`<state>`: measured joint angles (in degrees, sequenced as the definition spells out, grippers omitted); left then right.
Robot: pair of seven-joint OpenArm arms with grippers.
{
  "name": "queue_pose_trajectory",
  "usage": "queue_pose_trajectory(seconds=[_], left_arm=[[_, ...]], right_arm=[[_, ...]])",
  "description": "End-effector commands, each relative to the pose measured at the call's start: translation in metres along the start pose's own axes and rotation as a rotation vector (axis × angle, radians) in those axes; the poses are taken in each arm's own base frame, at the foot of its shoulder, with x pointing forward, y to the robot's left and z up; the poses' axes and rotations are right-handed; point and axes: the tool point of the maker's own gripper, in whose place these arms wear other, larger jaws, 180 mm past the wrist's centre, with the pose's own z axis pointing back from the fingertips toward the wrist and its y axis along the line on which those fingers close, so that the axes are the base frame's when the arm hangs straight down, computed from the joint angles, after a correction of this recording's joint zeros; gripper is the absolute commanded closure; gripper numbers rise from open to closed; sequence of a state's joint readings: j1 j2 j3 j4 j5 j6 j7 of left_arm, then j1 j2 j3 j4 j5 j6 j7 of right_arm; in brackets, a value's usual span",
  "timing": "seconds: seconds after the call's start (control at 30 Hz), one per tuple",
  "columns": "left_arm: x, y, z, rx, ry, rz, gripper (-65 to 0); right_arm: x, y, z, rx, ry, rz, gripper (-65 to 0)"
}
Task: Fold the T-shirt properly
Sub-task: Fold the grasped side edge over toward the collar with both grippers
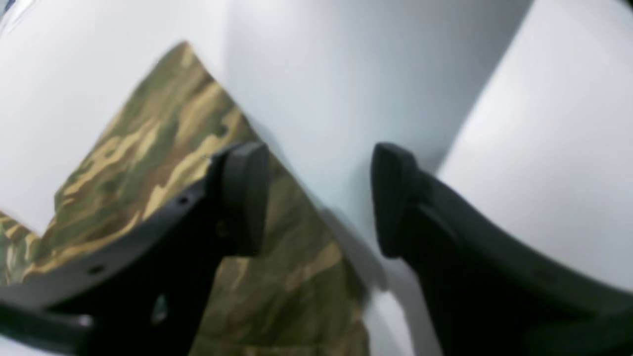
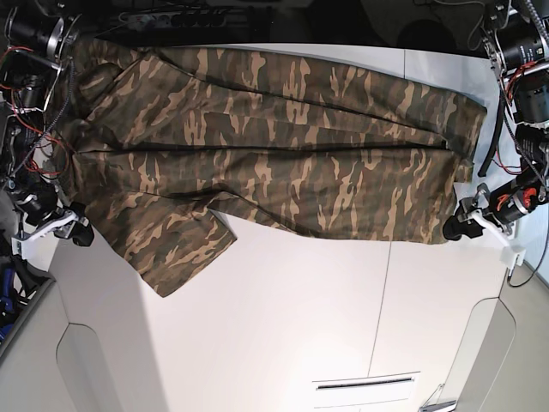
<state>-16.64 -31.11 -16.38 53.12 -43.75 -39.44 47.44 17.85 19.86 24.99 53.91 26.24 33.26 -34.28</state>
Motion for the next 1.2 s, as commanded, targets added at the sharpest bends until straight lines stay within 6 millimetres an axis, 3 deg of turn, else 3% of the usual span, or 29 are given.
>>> queue_pose_trajectory(seconds=[0.0,0.27,0.7,0.83,0.9,1.0,1.07,1.17], left_arm=[[0.024,0.000,0.005,-0.007,-0.057,-0.023,-40.6],[0.003,-0.014,-0.012,-0.031,0.030,-0.071,-40.6],[-0.002,-0.017,-0.015,-0.037,0.051,-0.081,-39.7],[-0.002,-0.017,-0.015,-0.037,0.051,-0.081,-24.5],[-0.004,-0.017,-0.015,-0.037,0.060,-0.081,-19.5],[-0.006,-0.017,-0.014,-0.036,0.077,-0.083,-7.8],[-0.005,-0.015,-0.013,-0.033,0.075,-0.084,0.0],[0.005,-0.016,-0.010,-0.034,0.054,-0.097,0.0]], right_arm=[[0.022,-0.001,0.001,0.011,-0.056,0.002,-33.2],[-0.006,-0.001,-0.010,0.026,0.022,-0.040,-33.2],[-0.043,0.061,-0.032,0.181,0.172,0.041,-33.1],[-0.058,0.080,-0.040,0.210,0.209,0.056,-31.8],[-0.063,0.086,-0.043,0.214,0.220,0.064,-22.9],[-0.066,0.091,-0.045,0.219,0.227,0.072,-1.9],[-0.064,0.092,-0.045,0.221,0.221,0.076,0.0],[-0.054,0.096,-0.042,0.227,0.207,0.097,0.0]])
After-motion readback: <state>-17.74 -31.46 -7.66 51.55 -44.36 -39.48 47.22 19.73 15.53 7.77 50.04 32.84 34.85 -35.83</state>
